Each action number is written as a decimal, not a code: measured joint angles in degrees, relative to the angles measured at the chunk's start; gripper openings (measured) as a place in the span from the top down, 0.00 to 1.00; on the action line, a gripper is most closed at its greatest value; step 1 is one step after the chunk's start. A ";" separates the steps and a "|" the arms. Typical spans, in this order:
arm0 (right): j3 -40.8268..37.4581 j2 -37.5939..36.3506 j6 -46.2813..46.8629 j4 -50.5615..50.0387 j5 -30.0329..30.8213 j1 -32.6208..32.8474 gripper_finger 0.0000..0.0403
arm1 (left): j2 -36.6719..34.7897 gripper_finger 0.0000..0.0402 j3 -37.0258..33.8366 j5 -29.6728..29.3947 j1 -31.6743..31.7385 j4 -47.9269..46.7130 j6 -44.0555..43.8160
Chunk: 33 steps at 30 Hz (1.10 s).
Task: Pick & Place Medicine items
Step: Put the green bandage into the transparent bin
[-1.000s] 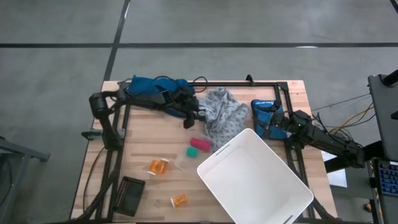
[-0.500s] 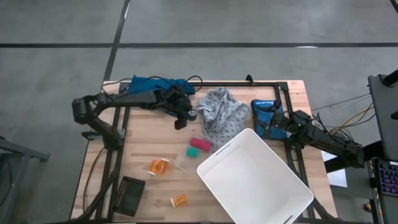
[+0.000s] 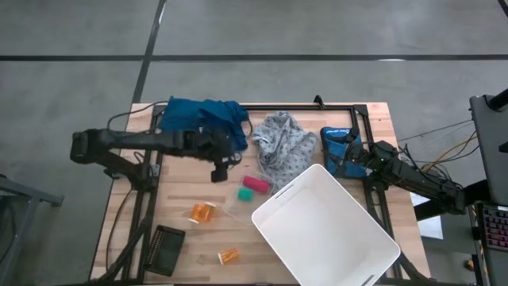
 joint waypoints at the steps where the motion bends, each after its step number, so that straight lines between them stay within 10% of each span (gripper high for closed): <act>1: 0.00 -0.03 -0.01 -0.02 -0.01 0.00 0.40 | 0.02 0.54 0.59 -1.78 -1.64 -1.26 -0.66; 33: 0.00 -0.05 0.11 -0.03 0.07 -0.02 0.40 | 14.58 0.55 13.78 -1.12 -18.01 -14.94 -9.35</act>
